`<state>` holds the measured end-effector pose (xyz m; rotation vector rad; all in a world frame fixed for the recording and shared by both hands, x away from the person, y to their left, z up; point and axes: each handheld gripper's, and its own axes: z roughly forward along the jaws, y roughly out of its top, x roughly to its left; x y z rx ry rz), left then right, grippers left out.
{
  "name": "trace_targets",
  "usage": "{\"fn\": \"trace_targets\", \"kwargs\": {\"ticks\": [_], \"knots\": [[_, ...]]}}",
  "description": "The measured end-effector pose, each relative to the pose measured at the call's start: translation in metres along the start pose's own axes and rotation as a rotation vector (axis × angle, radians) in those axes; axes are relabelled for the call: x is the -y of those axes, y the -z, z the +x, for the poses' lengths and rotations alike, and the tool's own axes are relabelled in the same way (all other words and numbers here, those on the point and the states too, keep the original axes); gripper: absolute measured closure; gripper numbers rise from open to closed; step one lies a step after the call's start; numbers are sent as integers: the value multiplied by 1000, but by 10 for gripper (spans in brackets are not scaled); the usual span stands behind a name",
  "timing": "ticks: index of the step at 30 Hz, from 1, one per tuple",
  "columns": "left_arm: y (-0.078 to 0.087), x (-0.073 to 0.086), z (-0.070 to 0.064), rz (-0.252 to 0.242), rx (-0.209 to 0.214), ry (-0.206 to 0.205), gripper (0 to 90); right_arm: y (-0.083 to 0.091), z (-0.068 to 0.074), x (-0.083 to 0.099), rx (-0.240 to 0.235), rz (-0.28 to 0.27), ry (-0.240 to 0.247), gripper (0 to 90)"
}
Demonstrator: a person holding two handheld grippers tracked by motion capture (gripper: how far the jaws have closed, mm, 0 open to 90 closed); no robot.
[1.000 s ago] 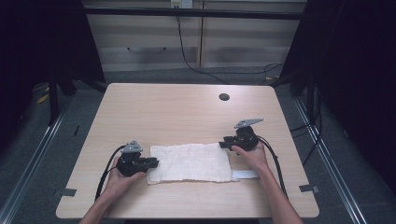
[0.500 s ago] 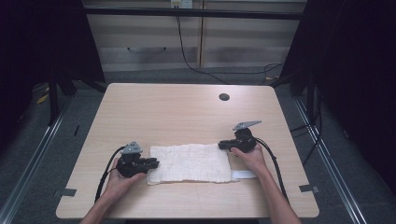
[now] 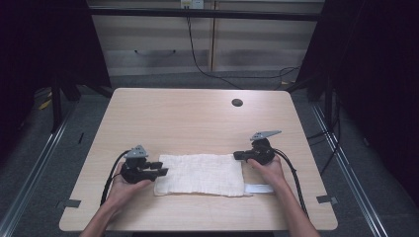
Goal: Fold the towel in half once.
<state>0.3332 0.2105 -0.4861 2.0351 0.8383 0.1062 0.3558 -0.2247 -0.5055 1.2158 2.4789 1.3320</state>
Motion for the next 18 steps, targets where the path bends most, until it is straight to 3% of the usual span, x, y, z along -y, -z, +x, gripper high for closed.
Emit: {"fn": "trace_targets", "kwargs": {"ticks": [4,8,10,13,18], "knots": [[4,-18,22,-40,-14,26,550,-2,0,0,3,-3,-3,874],[-8,-22,41,-36,-59,76,512,-3,0,0,6,-8,4,872],[-18,-19,48,-32,-54,116,502,-3,0,-1,4,-12,-2,871],[-31,-17,46,33,-58,77,496,-3,-1,-1,3,-18,-6,871],[-34,-17,46,49,-47,60,502,-5,-1,-1,3,-15,-7,870]]}}
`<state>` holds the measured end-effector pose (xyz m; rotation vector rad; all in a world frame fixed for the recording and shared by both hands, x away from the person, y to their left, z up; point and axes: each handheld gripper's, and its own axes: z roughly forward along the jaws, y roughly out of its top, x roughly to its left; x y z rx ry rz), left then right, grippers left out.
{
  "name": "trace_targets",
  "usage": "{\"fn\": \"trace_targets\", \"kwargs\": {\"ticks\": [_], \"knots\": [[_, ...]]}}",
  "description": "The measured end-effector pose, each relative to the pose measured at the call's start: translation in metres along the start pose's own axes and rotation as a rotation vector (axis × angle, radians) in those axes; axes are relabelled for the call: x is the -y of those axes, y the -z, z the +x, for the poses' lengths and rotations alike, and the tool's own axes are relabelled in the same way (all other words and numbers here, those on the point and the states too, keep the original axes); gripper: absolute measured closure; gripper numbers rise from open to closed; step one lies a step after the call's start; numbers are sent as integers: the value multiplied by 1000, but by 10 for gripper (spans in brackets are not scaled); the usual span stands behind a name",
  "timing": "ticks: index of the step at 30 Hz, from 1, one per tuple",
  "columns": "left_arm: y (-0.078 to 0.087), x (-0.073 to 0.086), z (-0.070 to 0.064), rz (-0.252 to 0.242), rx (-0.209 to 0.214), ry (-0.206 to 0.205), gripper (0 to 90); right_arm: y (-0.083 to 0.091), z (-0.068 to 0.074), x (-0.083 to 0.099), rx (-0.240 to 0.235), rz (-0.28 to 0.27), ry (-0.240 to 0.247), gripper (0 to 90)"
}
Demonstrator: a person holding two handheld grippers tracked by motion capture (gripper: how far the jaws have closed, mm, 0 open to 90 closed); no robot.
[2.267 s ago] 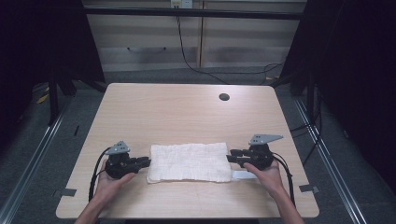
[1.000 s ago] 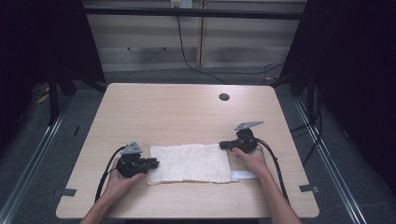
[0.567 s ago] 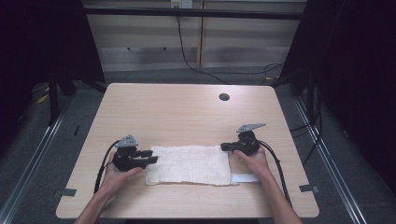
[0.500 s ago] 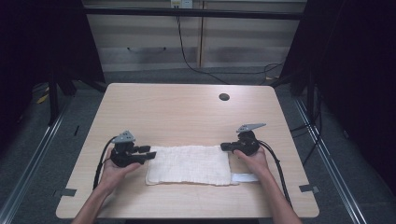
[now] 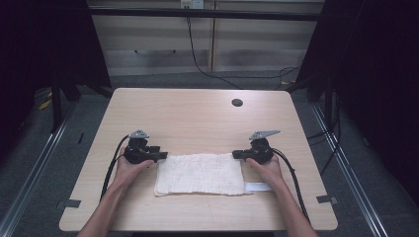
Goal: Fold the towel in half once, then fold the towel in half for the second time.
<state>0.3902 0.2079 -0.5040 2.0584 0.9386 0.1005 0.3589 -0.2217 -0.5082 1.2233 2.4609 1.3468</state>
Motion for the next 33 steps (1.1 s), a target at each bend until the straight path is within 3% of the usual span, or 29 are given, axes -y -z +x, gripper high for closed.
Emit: {"fn": "trace_targets", "kwargs": {"ticks": [6,12,17,21,23,27,33], "knots": [[3,3,-6,33,-15,-65,533,1,-1,1,9,1,1,865],[4,6,-10,42,-37,-86,524,-1,-1,1,17,-1,-3,864],[4,9,-15,45,-39,-133,679,0,-1,2,18,-5,-3,854],[4,11,-18,40,-39,-135,837,3,0,1,16,-12,2,861],[4,10,-20,46,-44,-136,849,4,1,1,16,-15,-3,865],[5,8,-18,21,-17,-99,852,4,1,0,15,-19,2,868],[15,4,-19,-35,8,-79,854,8,4,-7,7,-45,19,864]]}}
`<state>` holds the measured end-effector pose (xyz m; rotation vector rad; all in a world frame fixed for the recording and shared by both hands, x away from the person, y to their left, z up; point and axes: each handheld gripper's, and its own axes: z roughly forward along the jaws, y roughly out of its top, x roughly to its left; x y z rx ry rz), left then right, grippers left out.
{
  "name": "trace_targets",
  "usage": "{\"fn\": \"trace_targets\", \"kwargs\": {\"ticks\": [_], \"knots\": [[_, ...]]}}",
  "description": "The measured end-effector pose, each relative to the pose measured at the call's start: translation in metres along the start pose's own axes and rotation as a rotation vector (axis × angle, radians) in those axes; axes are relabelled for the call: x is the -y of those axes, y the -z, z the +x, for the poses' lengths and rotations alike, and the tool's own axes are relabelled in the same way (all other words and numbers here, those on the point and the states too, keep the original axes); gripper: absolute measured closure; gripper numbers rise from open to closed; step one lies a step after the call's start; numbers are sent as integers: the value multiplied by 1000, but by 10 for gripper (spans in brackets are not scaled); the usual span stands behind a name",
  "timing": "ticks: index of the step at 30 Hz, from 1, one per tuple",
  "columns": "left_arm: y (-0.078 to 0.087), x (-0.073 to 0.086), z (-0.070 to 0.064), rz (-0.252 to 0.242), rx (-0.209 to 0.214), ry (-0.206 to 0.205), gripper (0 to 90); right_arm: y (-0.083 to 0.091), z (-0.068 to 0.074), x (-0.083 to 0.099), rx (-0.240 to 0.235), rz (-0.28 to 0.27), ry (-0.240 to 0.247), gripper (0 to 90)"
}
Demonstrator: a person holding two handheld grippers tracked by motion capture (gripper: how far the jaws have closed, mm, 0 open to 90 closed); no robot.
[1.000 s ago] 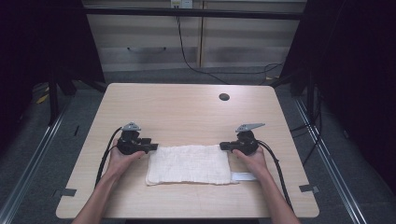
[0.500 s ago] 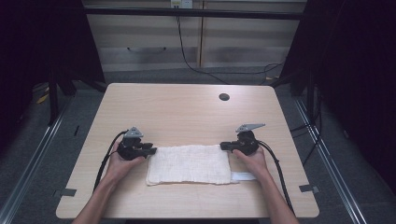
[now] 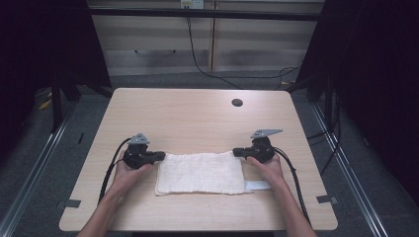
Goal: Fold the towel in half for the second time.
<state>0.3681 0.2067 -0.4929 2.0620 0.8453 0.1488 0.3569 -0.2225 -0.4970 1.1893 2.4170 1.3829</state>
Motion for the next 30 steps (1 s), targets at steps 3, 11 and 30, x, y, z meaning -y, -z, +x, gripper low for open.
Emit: {"fn": "trace_targets", "kwargs": {"ticks": [3,11,30], "knots": [[7,-4,-2,-34,17,4,854,3,4,-4,-1,-12,15,868],[17,-11,-2,-85,27,10,854,15,12,-10,-3,-47,42,869],[14,-14,0,-93,-9,25,854,35,19,-27,44,-33,120,873]]}}
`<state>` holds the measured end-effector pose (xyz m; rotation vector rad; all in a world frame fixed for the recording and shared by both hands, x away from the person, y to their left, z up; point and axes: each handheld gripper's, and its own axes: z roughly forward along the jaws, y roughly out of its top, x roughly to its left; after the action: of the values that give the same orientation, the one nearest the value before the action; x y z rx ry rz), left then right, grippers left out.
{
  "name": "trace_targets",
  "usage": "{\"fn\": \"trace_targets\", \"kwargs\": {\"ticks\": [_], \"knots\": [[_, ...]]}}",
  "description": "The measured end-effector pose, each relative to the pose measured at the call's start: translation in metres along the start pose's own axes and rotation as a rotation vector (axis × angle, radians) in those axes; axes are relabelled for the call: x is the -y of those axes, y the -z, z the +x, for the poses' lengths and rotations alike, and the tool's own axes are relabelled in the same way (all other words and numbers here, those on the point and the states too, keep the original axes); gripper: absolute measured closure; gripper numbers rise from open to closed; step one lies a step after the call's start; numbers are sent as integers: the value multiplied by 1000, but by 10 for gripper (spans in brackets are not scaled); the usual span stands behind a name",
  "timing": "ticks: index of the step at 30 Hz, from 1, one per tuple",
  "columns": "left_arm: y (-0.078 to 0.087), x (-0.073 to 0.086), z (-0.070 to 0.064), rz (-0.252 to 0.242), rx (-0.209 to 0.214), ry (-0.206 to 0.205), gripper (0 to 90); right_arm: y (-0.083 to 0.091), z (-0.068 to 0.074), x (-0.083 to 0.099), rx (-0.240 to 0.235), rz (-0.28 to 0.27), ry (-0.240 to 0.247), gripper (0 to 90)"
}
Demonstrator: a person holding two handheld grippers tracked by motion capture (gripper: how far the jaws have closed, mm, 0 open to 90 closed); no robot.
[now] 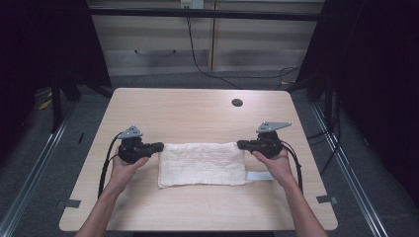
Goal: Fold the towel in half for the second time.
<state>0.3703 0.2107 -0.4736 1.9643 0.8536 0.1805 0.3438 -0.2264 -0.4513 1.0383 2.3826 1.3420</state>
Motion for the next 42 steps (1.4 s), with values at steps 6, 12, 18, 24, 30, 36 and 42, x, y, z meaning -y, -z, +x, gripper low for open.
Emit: {"fn": "trace_targets", "kwargs": {"ticks": [6,12,18,24,30,36,42], "knots": [[-6,6,4,18,-21,36,854,-1,11,9,-21,-4,22,874],[-11,11,6,37,-45,61,856,7,30,17,-63,-24,52,874],[-9,10,4,22,-60,68,857,9,54,26,-125,-3,82,874],[-10,11,3,19,-74,75,859,9,74,35,-206,0,68,875],[-12,12,4,15,-88,87,860,2,97,46,-295,45,77,876],[-12,11,3,9,-95,85,861,-11,112,60,-358,134,94,876],[-12,11,1,6,-88,79,862,-4,115,59,-396,137,83,876]]}}
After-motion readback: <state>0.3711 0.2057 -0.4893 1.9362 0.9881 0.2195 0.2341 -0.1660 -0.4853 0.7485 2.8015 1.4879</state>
